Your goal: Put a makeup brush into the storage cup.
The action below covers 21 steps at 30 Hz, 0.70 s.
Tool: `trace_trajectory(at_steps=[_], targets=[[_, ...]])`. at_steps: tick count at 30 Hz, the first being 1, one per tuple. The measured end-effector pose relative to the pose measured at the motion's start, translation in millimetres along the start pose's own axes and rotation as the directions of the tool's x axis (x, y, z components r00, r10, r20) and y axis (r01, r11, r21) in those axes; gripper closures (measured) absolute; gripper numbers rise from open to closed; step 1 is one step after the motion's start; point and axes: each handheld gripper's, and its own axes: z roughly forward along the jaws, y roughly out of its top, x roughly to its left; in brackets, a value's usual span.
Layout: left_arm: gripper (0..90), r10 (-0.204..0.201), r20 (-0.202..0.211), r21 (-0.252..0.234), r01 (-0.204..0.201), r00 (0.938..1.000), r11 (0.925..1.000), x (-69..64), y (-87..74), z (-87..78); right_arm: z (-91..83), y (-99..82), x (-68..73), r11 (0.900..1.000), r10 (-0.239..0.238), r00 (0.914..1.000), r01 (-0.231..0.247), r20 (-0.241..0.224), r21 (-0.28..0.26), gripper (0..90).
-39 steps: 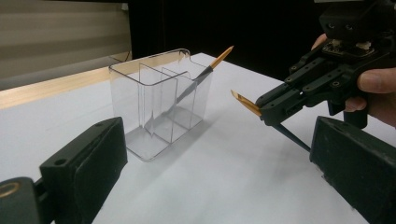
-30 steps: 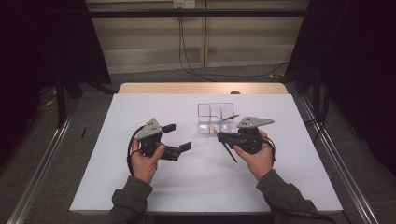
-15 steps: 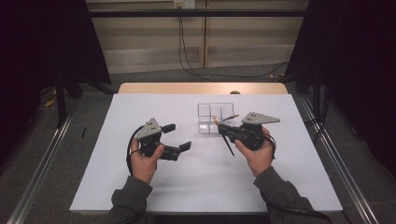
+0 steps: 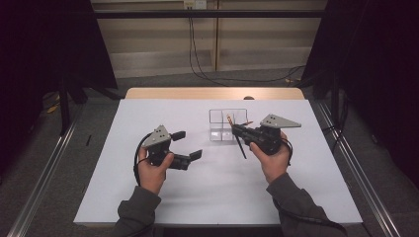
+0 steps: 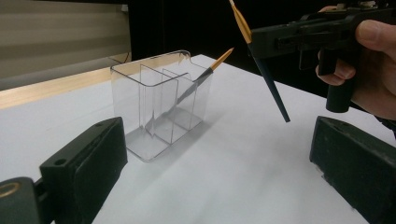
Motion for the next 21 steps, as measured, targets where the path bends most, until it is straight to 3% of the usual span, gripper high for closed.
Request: trace_trajectory(at_steps=[21], targets=[[3.8, 0.000, 0.002, 0.000, 0.000, 1.0000, 1.0000, 0.4, -0.5, -0.1, 0.7, 10.2, -7.3, 0.9930, 0.018, 0.9998, -0.018, -0.001, -0.117, 84.9]])
